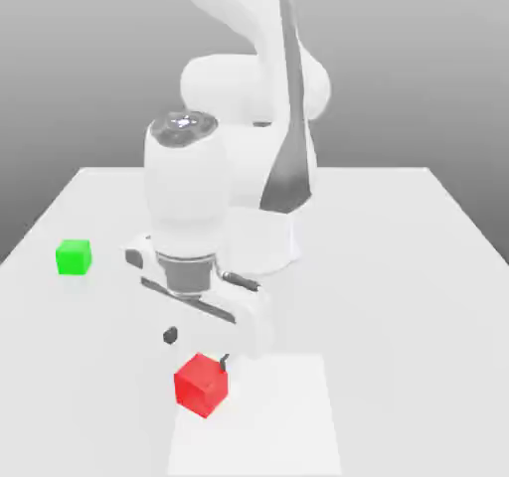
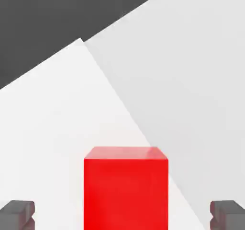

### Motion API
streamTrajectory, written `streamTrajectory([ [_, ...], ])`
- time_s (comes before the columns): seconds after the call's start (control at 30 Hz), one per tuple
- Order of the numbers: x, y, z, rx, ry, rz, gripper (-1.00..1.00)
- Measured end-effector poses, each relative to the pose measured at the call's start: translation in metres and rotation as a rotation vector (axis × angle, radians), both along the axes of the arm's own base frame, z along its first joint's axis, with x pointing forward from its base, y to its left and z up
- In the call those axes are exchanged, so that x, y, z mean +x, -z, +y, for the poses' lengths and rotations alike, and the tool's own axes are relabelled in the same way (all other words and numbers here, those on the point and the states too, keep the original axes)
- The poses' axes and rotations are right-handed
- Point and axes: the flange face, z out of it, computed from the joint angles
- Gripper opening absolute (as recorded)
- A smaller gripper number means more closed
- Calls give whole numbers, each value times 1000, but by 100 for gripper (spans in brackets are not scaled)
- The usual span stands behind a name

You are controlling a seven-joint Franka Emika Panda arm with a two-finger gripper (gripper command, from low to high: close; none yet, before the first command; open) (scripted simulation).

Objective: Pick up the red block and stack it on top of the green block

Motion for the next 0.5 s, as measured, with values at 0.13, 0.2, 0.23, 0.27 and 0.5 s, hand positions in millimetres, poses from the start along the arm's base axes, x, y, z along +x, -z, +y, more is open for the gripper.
streamTrajectory([
  [0.13,-2,26,0,0,1,1,-100],
  [0.2,-2,26,0,0,1,1,-100],
  [0.23,-2,26,1,0,1,0,-100],
  [0.27,-2,26,1,0,0,0,-100],
  [0.5,-1,-20,0,0,0,0,-100],
])
